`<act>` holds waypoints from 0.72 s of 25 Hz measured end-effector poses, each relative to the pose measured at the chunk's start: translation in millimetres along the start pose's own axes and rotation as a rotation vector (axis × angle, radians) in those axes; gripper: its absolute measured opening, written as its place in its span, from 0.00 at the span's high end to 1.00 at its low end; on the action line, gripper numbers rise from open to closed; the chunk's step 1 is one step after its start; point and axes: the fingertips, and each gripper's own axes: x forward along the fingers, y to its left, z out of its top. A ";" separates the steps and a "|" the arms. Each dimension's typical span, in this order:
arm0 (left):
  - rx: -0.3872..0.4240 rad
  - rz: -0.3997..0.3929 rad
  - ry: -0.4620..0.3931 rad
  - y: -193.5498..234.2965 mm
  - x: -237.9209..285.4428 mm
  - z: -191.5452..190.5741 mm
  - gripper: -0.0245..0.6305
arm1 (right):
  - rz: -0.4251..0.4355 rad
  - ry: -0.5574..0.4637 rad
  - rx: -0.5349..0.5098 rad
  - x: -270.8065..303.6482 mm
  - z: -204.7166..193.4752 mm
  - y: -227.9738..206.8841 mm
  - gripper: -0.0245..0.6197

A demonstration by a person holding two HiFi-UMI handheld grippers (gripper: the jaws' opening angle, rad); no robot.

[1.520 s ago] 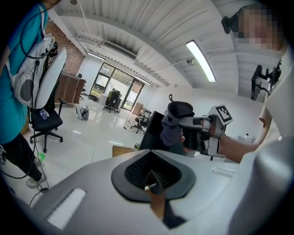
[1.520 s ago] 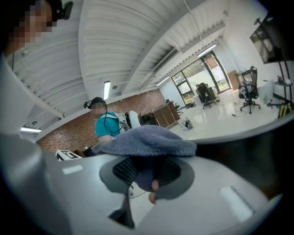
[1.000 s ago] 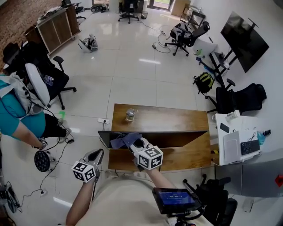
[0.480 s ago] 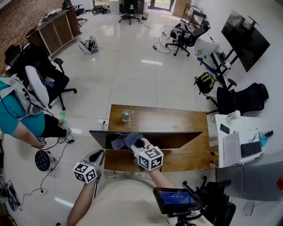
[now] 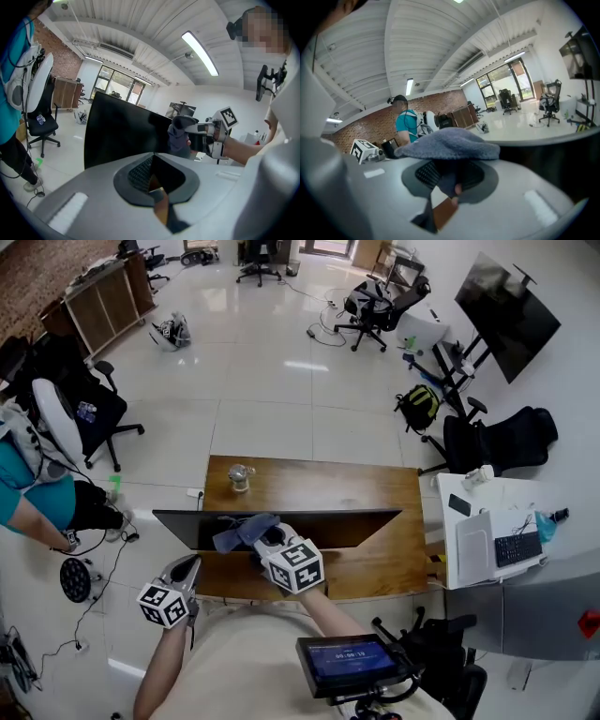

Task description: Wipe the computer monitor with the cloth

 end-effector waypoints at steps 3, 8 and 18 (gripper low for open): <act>0.008 -0.010 0.002 -10.0 9.4 -1.8 0.96 | 0.002 0.056 -0.068 -2.4 -4.1 -3.4 0.84; 0.007 -0.018 -0.006 -22.9 21.5 -2.7 0.96 | -0.010 0.075 -0.106 -14.2 -7.0 -15.8 0.84; 0.002 -0.021 0.001 -34.4 38.0 -8.5 0.96 | -0.049 0.077 -0.095 -46.6 -9.8 -50.0 0.83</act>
